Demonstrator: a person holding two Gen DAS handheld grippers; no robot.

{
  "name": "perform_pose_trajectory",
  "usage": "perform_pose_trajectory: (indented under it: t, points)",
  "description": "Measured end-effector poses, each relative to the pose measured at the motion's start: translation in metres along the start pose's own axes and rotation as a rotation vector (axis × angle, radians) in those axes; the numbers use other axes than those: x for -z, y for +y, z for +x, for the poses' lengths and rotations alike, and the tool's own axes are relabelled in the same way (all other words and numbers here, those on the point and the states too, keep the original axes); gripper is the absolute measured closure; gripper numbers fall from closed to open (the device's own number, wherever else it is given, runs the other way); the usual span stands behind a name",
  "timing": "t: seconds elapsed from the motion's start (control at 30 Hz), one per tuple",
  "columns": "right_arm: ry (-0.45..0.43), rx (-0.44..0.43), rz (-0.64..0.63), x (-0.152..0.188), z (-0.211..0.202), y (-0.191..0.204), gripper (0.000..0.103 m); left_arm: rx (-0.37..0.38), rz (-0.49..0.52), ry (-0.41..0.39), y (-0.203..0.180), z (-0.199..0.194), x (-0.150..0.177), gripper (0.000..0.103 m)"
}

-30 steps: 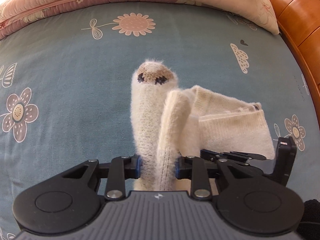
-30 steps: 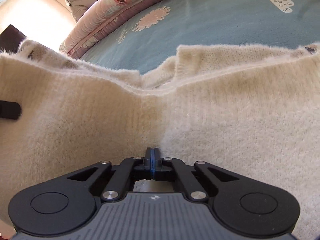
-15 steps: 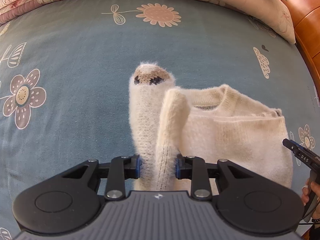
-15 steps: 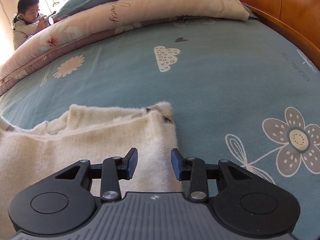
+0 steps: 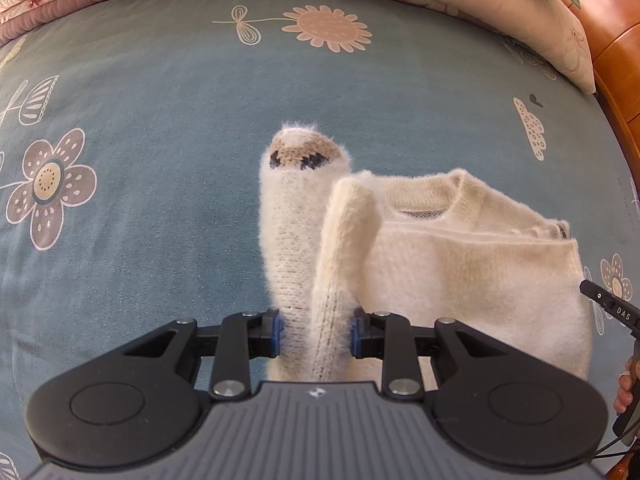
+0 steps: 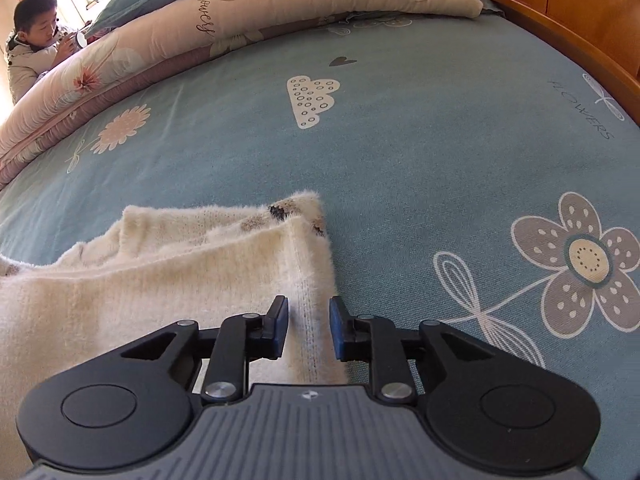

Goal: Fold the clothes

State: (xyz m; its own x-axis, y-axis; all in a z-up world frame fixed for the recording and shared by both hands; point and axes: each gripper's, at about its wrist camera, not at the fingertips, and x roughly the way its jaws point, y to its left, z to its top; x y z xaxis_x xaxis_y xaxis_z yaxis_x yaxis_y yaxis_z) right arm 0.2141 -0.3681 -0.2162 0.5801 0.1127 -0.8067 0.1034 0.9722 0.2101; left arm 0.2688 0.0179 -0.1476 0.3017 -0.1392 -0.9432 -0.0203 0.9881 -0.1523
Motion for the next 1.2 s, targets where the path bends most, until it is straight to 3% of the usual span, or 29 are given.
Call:
perform_pose_trajectory:
  t: [0.07,0.13,0.3,0.37,0.47,0.53,0.63,0.73,0.83,0.9,1.2]
  points:
    - [-0.041,-0.032,-0.021,-0.004,-0.013,0.015,0.077,0.019,-0.021,0.006,0.000,-0.003,-0.002,0.076]
    - [-0.022,-0.165,-0.031,-0.004,-0.016,0.036,0.076,0.035,-0.033,0.011,-0.002,-0.007,-0.003,0.076]
    - [0.110,-0.439,-0.097,0.020,0.014,0.117,0.077,0.029,0.008,0.010,-0.021,-0.016,-0.005,0.076]
    - [0.153,-0.493,-0.098,0.028,0.032,0.146,0.077,0.023,0.029,0.007,-0.028,-0.019,-0.005,0.076]
    - [0.200,-0.444,-0.158,0.039,0.062,0.184,0.080,0.036,0.049,0.012,-0.036,-0.018,-0.003,0.076]
    - [0.204,-0.448,-0.140,0.042,0.071,0.188,0.081,0.021,0.082,0.005,-0.041,-0.017,-0.002,0.076]
    - [0.206,-0.463,-0.135,0.041,0.068,0.178,0.085,0.025,0.116,-0.007,-0.042,-0.015,-0.001,0.076]
    - [0.209,-0.470,-0.120,0.043,0.069,0.166,0.099,0.016,0.145,0.004,-0.040,-0.009,-0.001,0.072]
    - [0.222,-0.473,-0.112,0.041,0.070,0.164,0.101,-0.012,0.222,0.008,-0.034,0.002,0.001,0.064]
    - [0.217,-0.472,-0.115,0.041,0.069,0.163,0.101,0.032,0.196,0.021,-0.013,0.016,0.002,0.055]
    - [0.207,-0.469,-0.119,0.041,0.065,0.155,0.103,0.229,0.053,0.073,0.082,0.074,0.010,0.043]
